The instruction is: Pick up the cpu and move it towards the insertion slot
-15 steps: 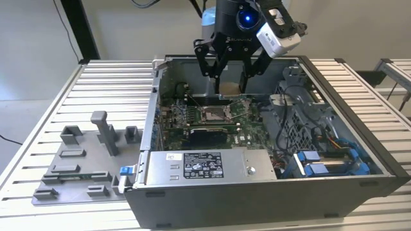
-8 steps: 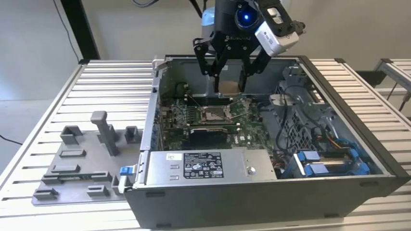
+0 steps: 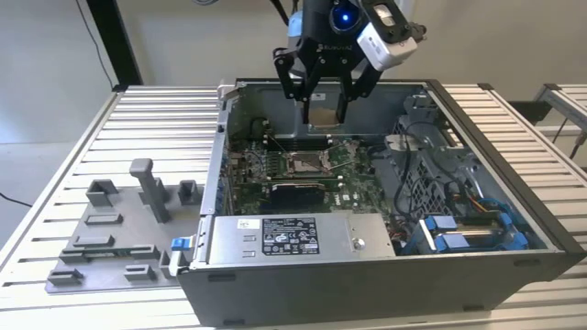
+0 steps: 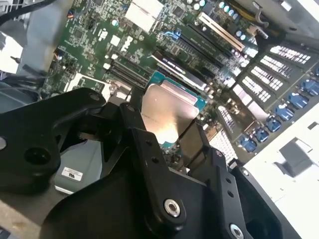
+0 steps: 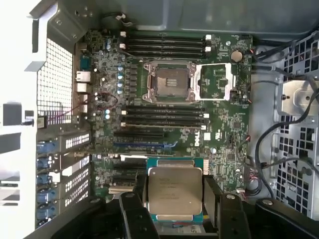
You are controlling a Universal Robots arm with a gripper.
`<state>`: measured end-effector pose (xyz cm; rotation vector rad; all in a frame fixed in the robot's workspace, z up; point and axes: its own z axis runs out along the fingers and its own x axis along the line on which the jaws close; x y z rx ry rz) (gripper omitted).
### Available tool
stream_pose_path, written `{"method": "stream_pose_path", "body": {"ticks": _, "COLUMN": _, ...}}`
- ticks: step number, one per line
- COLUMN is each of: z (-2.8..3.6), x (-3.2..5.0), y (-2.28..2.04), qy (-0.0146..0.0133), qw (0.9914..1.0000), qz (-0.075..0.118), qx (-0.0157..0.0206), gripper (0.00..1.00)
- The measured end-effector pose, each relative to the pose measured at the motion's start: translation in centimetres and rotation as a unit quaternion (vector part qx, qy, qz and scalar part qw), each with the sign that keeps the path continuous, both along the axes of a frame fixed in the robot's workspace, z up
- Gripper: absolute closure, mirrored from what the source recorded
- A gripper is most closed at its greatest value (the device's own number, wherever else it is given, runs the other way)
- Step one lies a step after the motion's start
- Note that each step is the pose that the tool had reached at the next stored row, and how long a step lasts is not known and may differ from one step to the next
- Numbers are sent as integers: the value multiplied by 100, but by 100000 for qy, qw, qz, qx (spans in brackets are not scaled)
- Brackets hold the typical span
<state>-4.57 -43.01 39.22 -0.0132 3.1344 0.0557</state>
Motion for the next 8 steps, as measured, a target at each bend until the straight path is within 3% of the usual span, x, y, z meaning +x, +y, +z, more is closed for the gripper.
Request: {"method": "stream_pose_path", "body": {"ticks": 8, "z": -2, "x": -31, "y": 289, "qy": 3, "qw": 100000, "qz": -1, "qx": -6, "gripper": 100}}
